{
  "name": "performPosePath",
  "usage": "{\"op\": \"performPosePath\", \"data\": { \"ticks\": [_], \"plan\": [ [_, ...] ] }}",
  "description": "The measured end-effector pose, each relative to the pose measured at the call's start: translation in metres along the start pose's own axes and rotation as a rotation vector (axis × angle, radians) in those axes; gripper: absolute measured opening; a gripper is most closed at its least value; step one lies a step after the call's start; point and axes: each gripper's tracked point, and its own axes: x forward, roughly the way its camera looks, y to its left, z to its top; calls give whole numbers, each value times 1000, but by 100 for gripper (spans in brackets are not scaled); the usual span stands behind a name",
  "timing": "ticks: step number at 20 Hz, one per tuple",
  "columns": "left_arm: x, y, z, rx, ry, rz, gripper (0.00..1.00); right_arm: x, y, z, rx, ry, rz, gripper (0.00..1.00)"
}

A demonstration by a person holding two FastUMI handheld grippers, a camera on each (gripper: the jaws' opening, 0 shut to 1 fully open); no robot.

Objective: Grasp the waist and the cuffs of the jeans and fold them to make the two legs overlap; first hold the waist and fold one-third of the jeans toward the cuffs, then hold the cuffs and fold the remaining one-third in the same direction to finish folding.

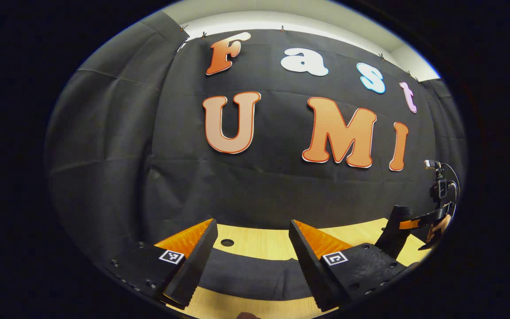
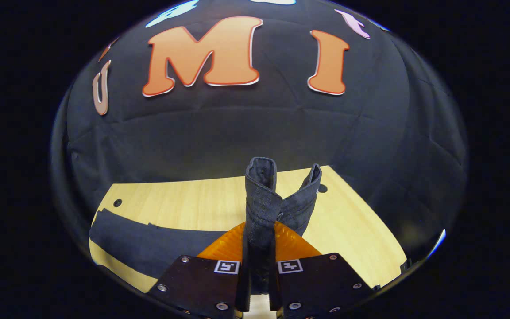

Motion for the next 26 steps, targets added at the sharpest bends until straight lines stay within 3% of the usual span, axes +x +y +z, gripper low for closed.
{"op": "performPosePath", "data": {
  "ticks": [9,18,22,24,25,26],
  "plan": [
    [-15,36,-18,-8,43,82,97,25,96,-54,-87,103,119,17],
    [-20,78,-49,-43,145,193,98,50,141,-105,-160,171,156,17],
    [-14,87,-96,-157,327,224,100,53,148,-114,-110,225,159,21],
    [-16,89,-131,-255,467,244,98,53,151,-110,-49,242,166,27],
    [-18,91,-150,-314,528,253,98,51,152,-109,-16,252,183,36],
    [-16,92,-166,-381,582,267,98,47,160,-107,32,265,224,33]
  ]
}}
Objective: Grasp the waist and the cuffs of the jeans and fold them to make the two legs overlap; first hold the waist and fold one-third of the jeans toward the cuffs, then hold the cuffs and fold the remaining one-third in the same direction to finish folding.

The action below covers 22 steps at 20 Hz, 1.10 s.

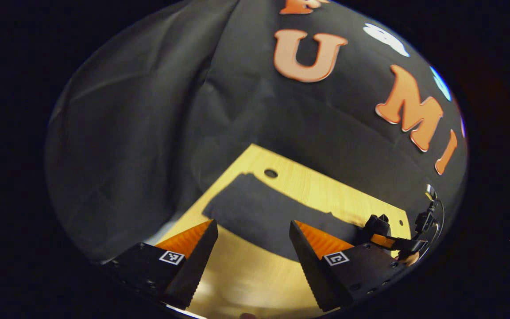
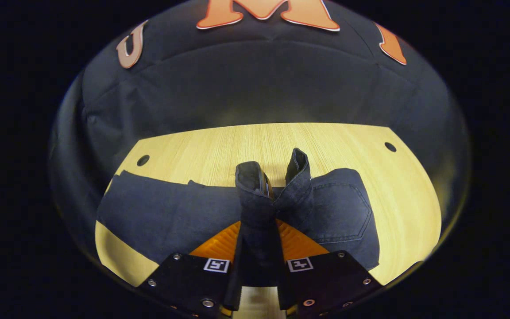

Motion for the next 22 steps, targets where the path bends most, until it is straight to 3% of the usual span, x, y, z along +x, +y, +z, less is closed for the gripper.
{"op": "performPosePath", "data": {
  "ticks": [2,4,5,6,8,11,15,22],
  "plan": [
    [13,13,-18,-115,119,36,98,-5,14,-2,59,22,59,47],
    [17,28,-37,-187,248,107,98,-9,15,-2,57,12,54,58],
    [20,32,-44,-202,310,127,98,-13,15,-1,57,3,45,70],
    [26,33,-52,-212,360,132,98,-18,14,-1,61,1,32,67],
    [42,33,-60,-225,424,128,98,-30,10,-1,90,-3,26,81],
    [76,38,-52,-231,464,113,98,-47,3,3,122,-22,7,84],
    [121,47,-44,-273,536,150,98,-81,-14,-2,137,-55,-42,87],
    [174,61,-40,-266,580,228,95,-133,-25,-3,165,-122,-49,87]
  ]
}}
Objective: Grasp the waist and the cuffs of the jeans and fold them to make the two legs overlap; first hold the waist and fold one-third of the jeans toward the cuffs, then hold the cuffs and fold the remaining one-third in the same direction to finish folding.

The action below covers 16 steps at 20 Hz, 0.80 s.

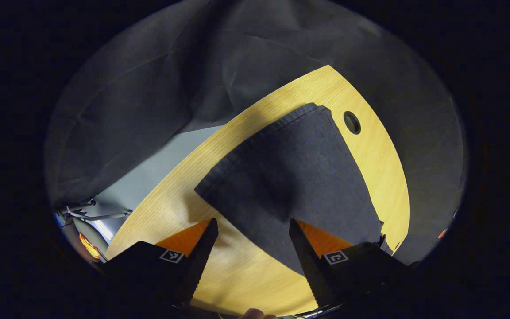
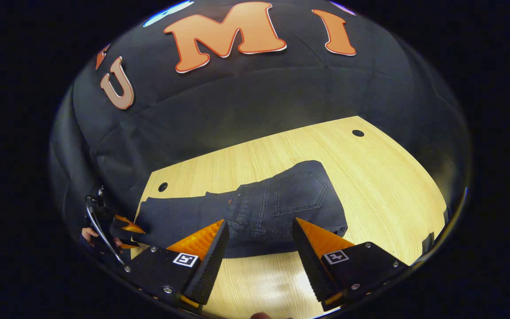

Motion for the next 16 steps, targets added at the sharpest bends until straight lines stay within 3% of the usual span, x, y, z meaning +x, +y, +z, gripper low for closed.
{"op": "performPosePath", "data": {
  "ticks": [2,5,10,12,13,15,16],
  "plan": [
    [9,-4,6,-11,-10,-4,98,-12,-5,6,14,-21,4,88],
    [13,-4,6,6,-14,38,94,-30,-14,25,26,-86,4,88],
    [15,6,7,118,-69,142,87,-55,-32,56,-75,-195,-26,88],
    [16,1,8,143,-113,145,54,-59,-36,63,-114,-211,-20,88],
    [22,-9,11,149,-151,94,53,-61,-35,64,-129,-213,-7,88],
    [22,-12,11,130,-203,61,10,-61,-40,67,-149,-210,5,88],
    [24,-16,8,139,-214,34,10,-64,-47,68,-156,-214,5,88]
  ]
}}
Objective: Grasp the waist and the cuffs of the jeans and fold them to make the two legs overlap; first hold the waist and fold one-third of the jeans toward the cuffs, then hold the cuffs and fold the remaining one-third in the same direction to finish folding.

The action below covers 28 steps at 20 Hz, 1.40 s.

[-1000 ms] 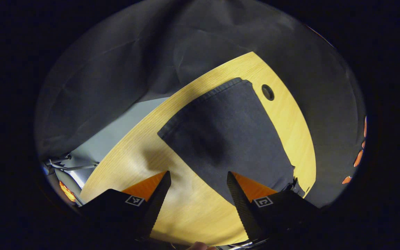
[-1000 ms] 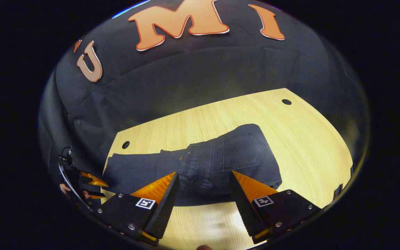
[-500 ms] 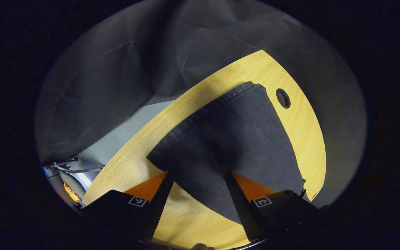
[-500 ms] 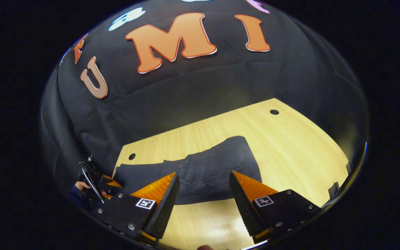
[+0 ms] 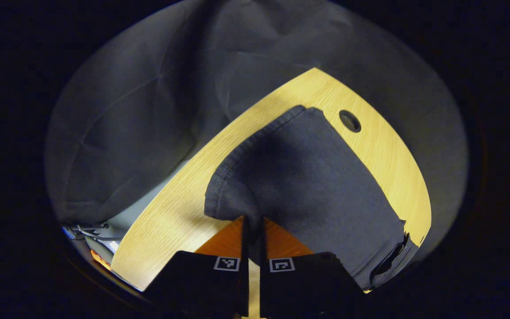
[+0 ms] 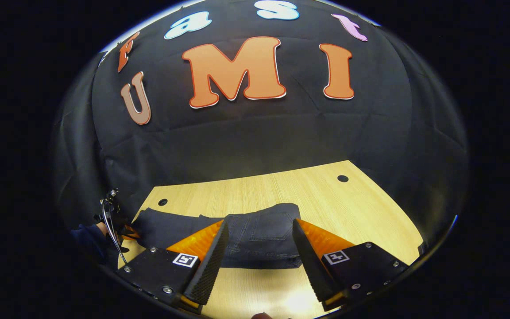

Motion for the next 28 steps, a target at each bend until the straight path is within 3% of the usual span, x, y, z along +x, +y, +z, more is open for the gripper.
{"op": "performPosePath", "data": {
  "ticks": [1,7,16,22,28],
  "plan": [
    [0,-2,2,30,-33,-21,5,-2,-7,1,-2,-4,7,88],
    [-67,-44,20,119,-247,-223,4,3,-43,2,40,-5,9,88],
    [-191,-120,12,178,-376,-414,4,16,-48,5,40,-1,77,88],
    [-266,-207,-22,302,-432,-529,4,22,-57,14,40,-24,118,89],
    [-307,-300,-83,418,-427,-621,4,25,-77,19,39,-34,156,92]
  ]
}}
